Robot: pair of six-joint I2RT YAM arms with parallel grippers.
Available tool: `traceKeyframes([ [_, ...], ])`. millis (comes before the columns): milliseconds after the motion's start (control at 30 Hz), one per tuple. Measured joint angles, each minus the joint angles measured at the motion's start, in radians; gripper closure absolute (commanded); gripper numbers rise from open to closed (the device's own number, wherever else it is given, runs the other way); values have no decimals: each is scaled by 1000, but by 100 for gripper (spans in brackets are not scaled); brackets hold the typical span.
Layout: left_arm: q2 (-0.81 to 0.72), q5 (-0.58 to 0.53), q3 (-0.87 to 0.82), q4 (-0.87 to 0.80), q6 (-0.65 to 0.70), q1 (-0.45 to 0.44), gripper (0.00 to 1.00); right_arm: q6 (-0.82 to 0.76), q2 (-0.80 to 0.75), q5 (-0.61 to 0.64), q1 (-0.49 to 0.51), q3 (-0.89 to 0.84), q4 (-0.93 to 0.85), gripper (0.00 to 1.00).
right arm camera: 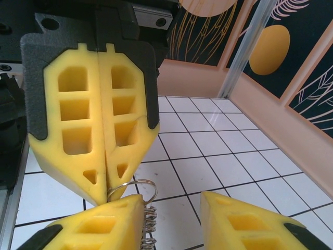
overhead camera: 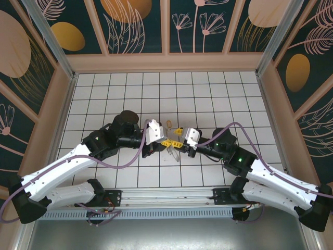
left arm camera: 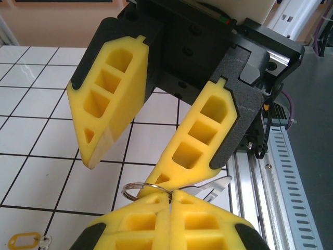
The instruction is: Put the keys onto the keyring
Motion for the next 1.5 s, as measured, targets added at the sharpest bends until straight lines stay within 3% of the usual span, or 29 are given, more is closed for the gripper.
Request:
traceKeyframes([
  [400,-2,42,5,-34,0,-4,100,-26,-5,-54,6,0,-9,59],
  [800,-8,77,8,-53,-1,-11,100,-25,-23,-72,31,-2,-24,61],
  [1167,-8,76,4,-6,-32,-18,74,56,-67,-43,36,-122,196,63],
  [1367,-7,74,-4,32,-42,-18,73,79,-72,-12,36,-134,229,64],
  [1500,0,69,-4,59,-47,-17,80,89,-82,-3,36,-143,249,67],
])
